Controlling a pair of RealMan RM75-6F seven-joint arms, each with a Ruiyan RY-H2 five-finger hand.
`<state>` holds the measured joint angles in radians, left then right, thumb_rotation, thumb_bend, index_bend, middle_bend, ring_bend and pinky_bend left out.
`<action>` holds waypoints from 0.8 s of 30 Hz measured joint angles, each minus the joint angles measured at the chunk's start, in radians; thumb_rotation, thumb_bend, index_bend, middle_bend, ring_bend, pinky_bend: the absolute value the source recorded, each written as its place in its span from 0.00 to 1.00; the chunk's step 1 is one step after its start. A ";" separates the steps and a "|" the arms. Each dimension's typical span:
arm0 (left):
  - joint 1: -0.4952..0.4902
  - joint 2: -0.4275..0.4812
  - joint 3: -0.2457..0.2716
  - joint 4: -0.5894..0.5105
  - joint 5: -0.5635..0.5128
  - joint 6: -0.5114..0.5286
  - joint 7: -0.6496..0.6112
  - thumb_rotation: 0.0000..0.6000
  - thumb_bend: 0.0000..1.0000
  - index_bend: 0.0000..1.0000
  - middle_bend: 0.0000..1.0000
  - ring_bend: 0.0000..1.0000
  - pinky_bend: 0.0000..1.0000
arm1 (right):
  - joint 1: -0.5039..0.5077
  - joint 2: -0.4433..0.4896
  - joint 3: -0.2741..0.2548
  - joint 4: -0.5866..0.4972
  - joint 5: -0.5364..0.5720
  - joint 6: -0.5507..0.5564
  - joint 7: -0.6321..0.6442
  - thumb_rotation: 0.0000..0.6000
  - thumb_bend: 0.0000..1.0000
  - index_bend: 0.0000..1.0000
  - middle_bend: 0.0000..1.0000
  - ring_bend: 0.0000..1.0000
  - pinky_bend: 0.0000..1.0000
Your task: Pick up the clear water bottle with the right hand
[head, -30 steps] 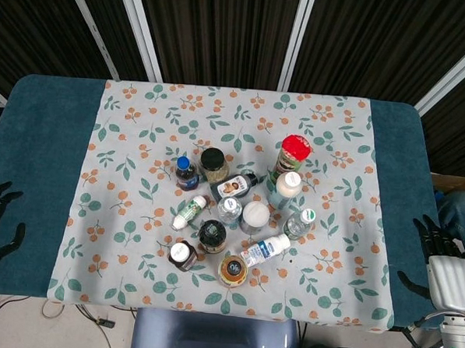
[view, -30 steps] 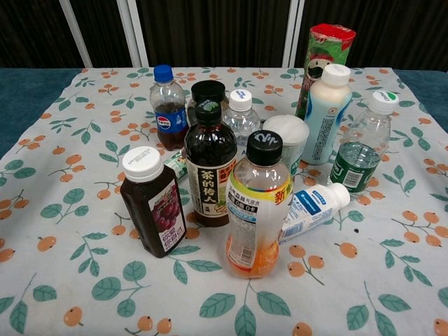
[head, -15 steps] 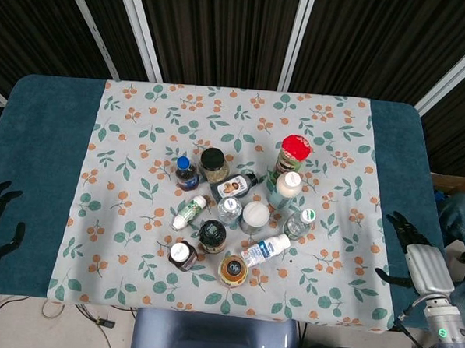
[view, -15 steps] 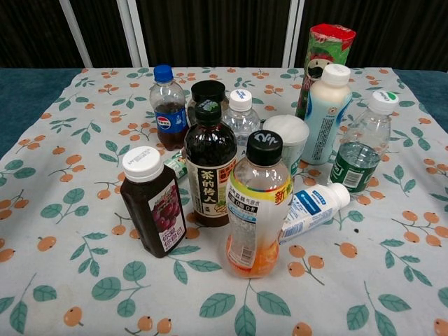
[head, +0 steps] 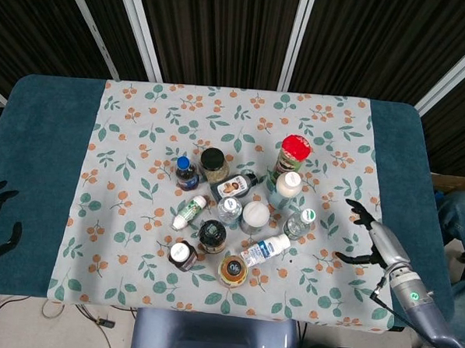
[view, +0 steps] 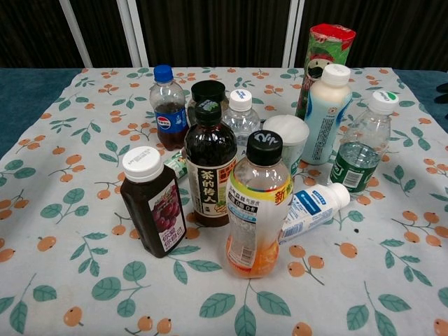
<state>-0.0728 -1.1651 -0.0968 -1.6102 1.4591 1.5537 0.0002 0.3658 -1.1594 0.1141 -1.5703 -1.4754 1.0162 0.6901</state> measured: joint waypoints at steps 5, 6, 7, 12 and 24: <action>0.000 -0.002 -0.003 -0.007 -0.014 -0.006 0.009 1.00 0.42 0.21 0.09 0.12 0.06 | 0.035 -0.050 0.013 0.023 0.016 -0.027 0.035 1.00 0.21 0.07 0.13 0.16 0.23; 0.000 -0.003 -0.003 -0.008 -0.015 -0.006 0.013 1.00 0.42 0.21 0.09 0.12 0.06 | 0.041 -0.061 0.015 0.027 0.019 -0.031 0.042 1.00 0.21 0.07 0.14 0.16 0.23; 0.000 -0.003 -0.004 -0.008 -0.015 -0.006 0.016 1.00 0.42 0.21 0.09 0.12 0.06 | 0.046 -0.072 0.016 0.033 0.022 -0.036 0.050 1.00 0.21 0.08 0.15 0.17 0.23; 0.001 -0.003 -0.006 -0.010 -0.023 -0.006 0.016 1.00 0.42 0.21 0.09 0.12 0.06 | 0.063 -0.133 0.020 0.072 0.038 -0.042 0.052 1.00 0.21 0.11 0.18 0.20 0.23; 0.004 0.007 -0.012 -0.027 -0.044 -0.017 -0.006 1.00 0.42 0.21 0.09 0.12 0.06 | 0.087 -0.234 0.021 0.121 0.052 -0.031 0.016 1.00 0.21 0.23 0.27 0.26 0.23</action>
<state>-0.0685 -1.1586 -0.1089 -1.6370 1.4152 1.5366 -0.0056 0.4528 -1.3934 0.1349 -1.4494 -1.4234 0.9855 0.7061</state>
